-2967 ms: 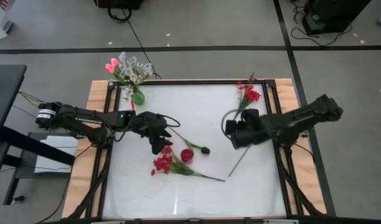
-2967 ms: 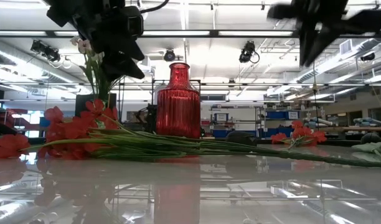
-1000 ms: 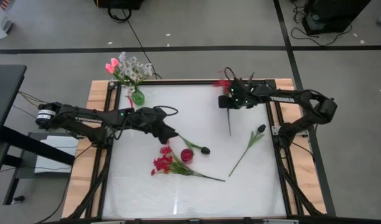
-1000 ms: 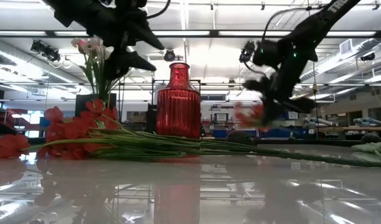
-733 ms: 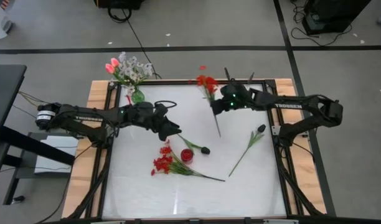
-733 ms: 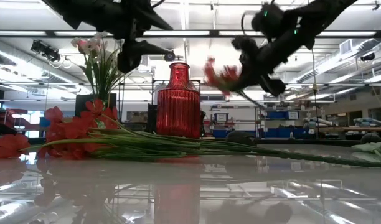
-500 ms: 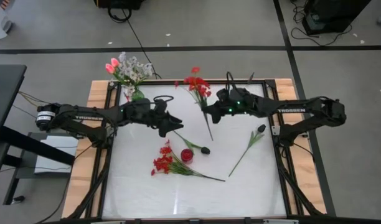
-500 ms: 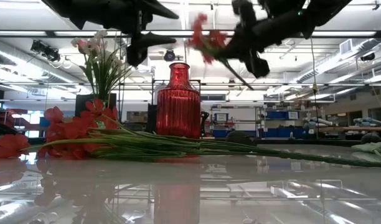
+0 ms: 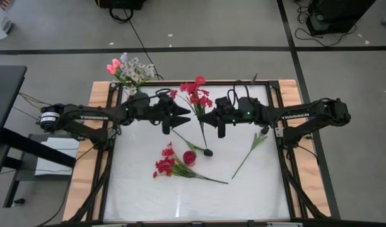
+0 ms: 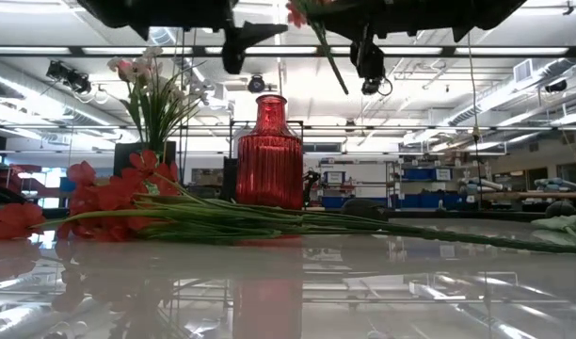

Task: Sort flowers into vase by color
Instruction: Put the top red flowers into the red flower vase

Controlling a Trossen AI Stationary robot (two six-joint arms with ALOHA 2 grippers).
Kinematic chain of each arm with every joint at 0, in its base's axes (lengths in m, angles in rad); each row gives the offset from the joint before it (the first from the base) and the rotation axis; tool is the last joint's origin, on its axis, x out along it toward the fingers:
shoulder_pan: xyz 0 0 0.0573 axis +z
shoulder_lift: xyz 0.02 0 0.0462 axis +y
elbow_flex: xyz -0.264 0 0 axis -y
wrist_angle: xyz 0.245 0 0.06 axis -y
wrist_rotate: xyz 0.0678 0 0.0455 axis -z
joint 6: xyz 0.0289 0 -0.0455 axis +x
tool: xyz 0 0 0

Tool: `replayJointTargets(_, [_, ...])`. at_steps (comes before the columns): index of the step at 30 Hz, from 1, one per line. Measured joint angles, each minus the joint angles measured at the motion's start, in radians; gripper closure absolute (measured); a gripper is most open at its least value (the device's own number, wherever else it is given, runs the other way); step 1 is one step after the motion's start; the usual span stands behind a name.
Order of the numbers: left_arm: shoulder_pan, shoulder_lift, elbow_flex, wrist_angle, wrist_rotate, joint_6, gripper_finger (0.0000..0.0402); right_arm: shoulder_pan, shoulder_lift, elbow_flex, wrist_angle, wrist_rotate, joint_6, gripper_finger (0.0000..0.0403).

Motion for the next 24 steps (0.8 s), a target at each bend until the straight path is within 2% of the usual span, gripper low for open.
replayJointTargets(5, [-0.001,0.080,0.116,-0.015,0.001,0.050,0.0089,0.016,0.001,0.000,0.029,0.000,-0.008,0.0389])
replayJointTargets(8, [0.000,0.111,0.171,-0.068,0.013,0.076,0.0091,0.023,0.000,0.000,0.029,0.000,-0.004,0.0388])
replayJointTargets(11, [0.005,0.117,0.216,-0.125,0.028,0.096,0.0112,0.037,0.000,0.000,0.030,0.013,-0.003,0.0387])
replayJointTargets(14, [0.014,0.122,0.246,-0.156,0.032,0.097,0.0154,0.050,0.000,0.000,0.029,0.016,-0.007,0.0387])
replayJointTargets(17, [0.016,0.124,0.256,-0.161,0.032,0.096,0.0222,0.064,0.000,0.000,0.033,0.025,-0.037,0.0374])
replayJointTargets(22, [0.016,0.124,0.256,-0.159,0.064,0.095,0.0355,0.090,0.000,0.000,0.053,0.109,-0.103,0.0311])
replayJointTargets(24, [0.016,0.123,0.256,-0.163,0.082,0.100,0.0385,0.094,-0.002,0.000,0.054,0.133,-0.118,0.0284])
